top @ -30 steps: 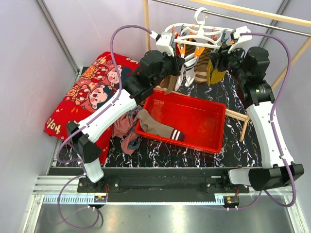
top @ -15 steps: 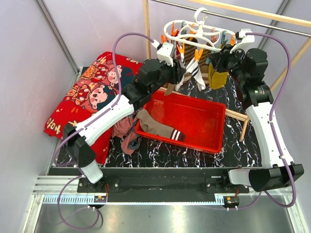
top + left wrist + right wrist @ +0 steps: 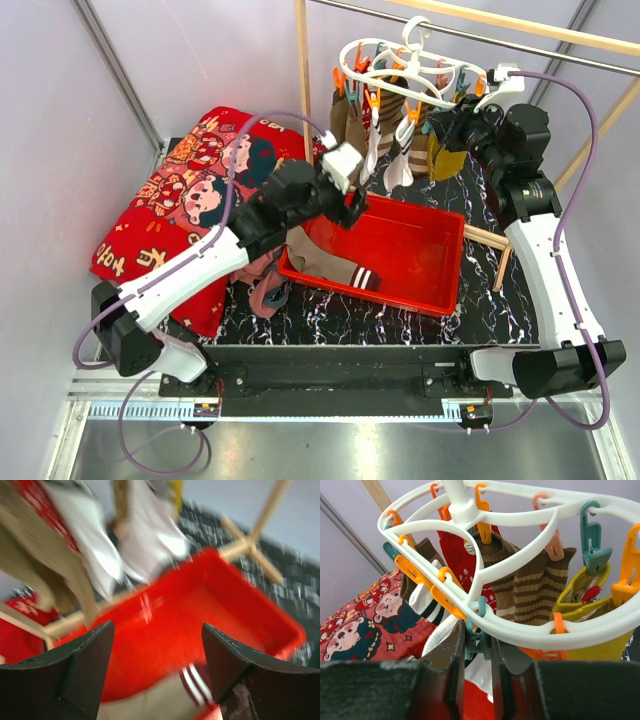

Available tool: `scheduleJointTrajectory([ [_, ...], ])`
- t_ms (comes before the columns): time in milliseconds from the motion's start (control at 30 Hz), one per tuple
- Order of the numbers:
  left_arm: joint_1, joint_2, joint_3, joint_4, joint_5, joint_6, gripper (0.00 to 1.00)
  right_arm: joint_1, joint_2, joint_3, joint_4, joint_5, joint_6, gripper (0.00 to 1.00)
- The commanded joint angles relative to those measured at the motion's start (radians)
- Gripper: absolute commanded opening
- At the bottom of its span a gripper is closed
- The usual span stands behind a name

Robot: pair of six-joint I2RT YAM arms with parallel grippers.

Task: Clip the socks to the hanger
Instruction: Open the clamp at the hanger, then pick up the sock from the bin.

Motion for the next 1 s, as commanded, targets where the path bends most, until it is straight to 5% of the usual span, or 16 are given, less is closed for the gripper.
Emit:
scheduleJointTrajectory([
  [0,-0.058,0.028,-0.084,-0.149,0.027,0.062,0.75,-0.003,-0.028,-0.007,0.023,-0.006,0.011,0.14],
  [767,-0.189,0.657,0.180,-0.417,-0.223,-0.023,0.54,-0.002,-0.042,-0.033,0.032,0.012,0.000,0.13],
  [967,-0.170,0.725,0.218,-0.420,-0.248,0.000,0.31,-0.003,-0.041,-0.034,0.032,0.010,0.000,0.13],
])
